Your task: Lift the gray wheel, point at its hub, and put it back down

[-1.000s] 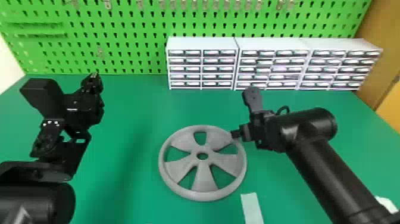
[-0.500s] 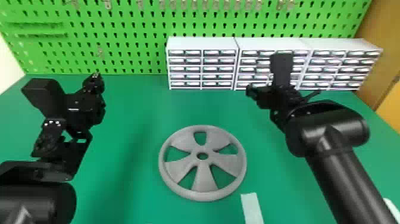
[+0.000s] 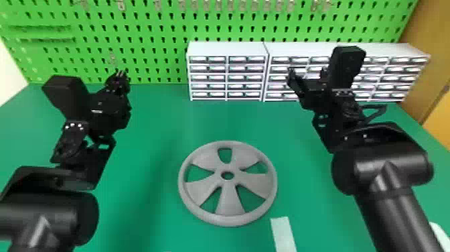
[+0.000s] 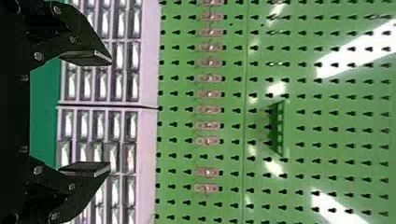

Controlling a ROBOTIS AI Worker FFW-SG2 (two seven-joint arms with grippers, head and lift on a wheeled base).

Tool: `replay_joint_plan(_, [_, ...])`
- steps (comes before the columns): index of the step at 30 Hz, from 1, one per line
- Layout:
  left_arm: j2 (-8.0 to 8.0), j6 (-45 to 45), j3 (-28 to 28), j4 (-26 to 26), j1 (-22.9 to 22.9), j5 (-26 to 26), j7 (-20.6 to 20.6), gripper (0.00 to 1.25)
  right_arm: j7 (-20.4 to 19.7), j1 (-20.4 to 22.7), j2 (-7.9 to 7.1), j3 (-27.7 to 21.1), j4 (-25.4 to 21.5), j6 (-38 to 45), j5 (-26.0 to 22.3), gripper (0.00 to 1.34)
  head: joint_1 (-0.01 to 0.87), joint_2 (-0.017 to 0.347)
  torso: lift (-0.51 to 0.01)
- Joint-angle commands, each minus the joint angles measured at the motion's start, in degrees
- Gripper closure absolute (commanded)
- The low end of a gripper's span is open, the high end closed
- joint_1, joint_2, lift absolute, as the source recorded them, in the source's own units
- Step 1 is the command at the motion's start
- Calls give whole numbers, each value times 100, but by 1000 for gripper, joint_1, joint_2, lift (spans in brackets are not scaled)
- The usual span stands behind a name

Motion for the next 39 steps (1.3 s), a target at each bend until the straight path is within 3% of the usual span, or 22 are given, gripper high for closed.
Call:
replay_joint_plan(1, [-129,0,-40,141,-199,82,-1,1056,-9,170,73,25,-83,-358,2,466,692,48,-88])
replay_joint_plan(6, [-270,0,-49,352,-339,74,-1,894,-88,346,152,16,-171,-525,19,466,692,48,-88])
replay_joint_plan(8, [-296,0,-75,457,-383,109,-1,888,-123,399,161,16,-189,-613,2,466,692,48,-88])
replay_joint_plan(11, [-314,0,-146,563,-427,91,8,734,-167,478,161,69,-189,-745,-51,466,692,48,-88])
replay_joint_plan(21, [-323,35,-392,633,-533,-85,69,437,-378,680,99,183,-189,-956,-60,455,692,48,-88])
replay_joint_plan(30, [-323,26,-559,457,-559,-515,254,375,-554,785,73,192,-171,-1097,98,341,692,48,-88])
replay_joint_plan(39, [-323,-44,-646,396,-568,-480,465,374,-607,794,64,244,-57,-1150,98,315,692,48,-88])
